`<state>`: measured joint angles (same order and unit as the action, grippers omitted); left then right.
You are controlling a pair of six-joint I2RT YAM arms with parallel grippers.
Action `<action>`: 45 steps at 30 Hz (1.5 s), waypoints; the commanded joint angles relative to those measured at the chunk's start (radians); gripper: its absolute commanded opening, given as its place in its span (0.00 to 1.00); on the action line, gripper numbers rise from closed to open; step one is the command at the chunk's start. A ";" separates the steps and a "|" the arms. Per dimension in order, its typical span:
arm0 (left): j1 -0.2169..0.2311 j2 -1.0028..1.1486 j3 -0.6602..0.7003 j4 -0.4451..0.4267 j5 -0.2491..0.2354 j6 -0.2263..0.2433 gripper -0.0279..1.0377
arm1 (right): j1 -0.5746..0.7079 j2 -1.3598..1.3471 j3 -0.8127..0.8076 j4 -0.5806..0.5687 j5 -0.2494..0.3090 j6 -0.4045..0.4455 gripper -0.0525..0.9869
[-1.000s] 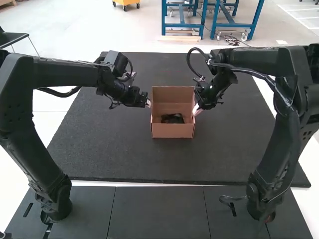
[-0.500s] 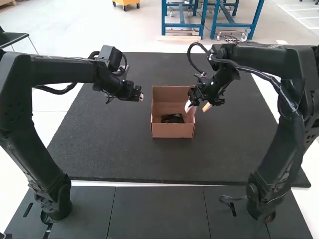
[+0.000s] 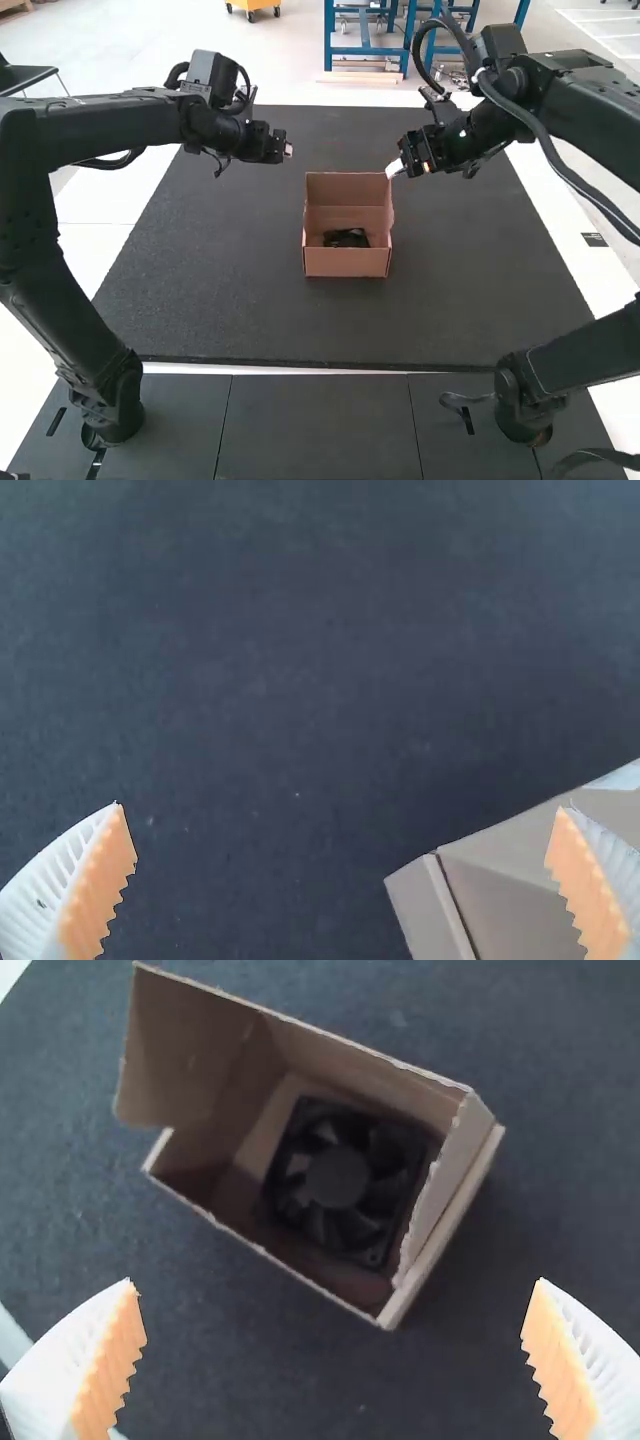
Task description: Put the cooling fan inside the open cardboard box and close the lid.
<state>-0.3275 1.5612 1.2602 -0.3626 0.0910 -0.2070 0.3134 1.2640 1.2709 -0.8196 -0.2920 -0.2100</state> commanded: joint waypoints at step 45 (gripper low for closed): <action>-0.108 0.073 0.011 -0.090 0.061 0.066 0.93 | 0.018 -0.187 -0.050 -0.125 0.071 -0.039 0.86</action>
<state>-0.4267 1.6356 1.2881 -0.4534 0.1574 -0.1642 0.3199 1.0718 1.1954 -0.9451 -0.1989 -0.2367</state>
